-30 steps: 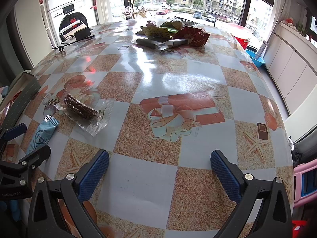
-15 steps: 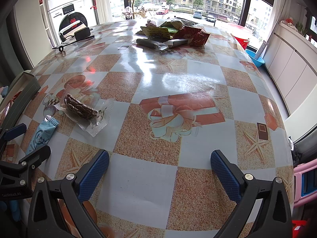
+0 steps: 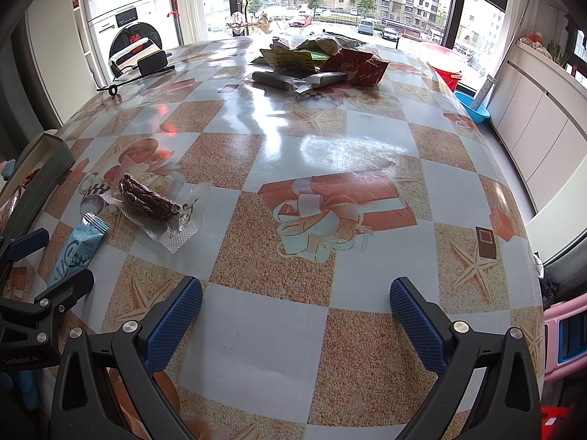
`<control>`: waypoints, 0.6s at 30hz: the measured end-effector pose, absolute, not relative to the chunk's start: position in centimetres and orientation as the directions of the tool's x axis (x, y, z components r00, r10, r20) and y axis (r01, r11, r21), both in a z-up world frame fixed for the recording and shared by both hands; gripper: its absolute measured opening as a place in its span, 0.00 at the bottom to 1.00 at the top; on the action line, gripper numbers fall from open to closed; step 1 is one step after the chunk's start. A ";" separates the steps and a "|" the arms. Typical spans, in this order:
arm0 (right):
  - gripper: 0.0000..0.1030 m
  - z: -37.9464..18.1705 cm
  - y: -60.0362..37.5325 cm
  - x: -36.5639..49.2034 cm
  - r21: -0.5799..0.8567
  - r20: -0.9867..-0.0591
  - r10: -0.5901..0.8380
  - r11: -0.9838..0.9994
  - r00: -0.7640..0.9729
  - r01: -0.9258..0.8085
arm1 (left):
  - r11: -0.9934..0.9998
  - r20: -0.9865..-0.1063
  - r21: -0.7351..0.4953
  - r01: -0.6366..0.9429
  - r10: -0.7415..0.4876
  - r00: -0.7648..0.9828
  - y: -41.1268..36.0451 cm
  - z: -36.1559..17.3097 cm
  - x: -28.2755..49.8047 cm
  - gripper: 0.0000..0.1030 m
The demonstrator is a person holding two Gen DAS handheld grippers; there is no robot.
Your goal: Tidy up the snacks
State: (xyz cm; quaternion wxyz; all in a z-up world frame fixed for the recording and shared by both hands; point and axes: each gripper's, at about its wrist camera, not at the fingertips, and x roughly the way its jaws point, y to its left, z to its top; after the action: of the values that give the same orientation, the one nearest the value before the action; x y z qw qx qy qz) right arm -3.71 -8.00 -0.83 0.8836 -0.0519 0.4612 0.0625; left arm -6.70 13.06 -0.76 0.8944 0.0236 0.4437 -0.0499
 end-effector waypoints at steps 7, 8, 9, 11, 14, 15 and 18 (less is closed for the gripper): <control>1.00 -0.8 -8.0 -3.7 -0.034 -0.821 0.063 0.987 0.567 -0.159 | 0.999 -0.798 -0.016 -0.052 0.019 0.603 15.5 -0.6 -6.4 1.00; 1.00 -0.8 -8.0 -3.7 -0.034 -0.821 0.063 0.987 0.567 -0.159 | 0.999 -0.798 -0.010 -0.050 0.022 0.603 15.5 -0.6 -6.4 1.00; 1.00 -0.8 -8.0 -3.7 -0.034 -0.821 0.063 0.987 0.567 -0.159 | 0.999 -0.798 -0.010 -0.050 0.022 0.603 15.5 -0.6 -6.4 1.00; 1.00 -0.8 -8.0 -3.7 -0.034 -0.821 0.063 0.987 0.567 -0.159 | 0.999 -0.798 -0.009 -0.047 0.021 0.602 15.4 -0.6 -6.4 1.00; 1.00 -0.8 -8.0 -3.7 -0.033 -0.821 0.063 0.987 0.567 -0.159 | 0.999 -0.800 -0.009 -0.033 0.013 0.600 15.4 -0.7 -6.3 1.00; 1.00 -0.8 -8.0 -3.8 -0.034 -0.822 0.063 0.987 0.566 -0.159 | 1.000 -0.800 -0.009 -0.027 0.008 0.600 15.4 -0.7 -6.3 1.00; 1.00 -0.8 -8.0 -3.8 -0.033 -0.822 0.062 0.987 0.566 -0.157 | 1.000 -0.799 -0.011 -0.017 0.001 0.601 15.4 -0.7 -6.3 1.00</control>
State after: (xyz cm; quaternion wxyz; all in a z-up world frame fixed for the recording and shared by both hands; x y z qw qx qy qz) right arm -3.82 -7.97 -0.76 0.8834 -0.0512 0.4617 0.0620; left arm -6.30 15.36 -0.73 0.8946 -0.0088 0.4468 0.0052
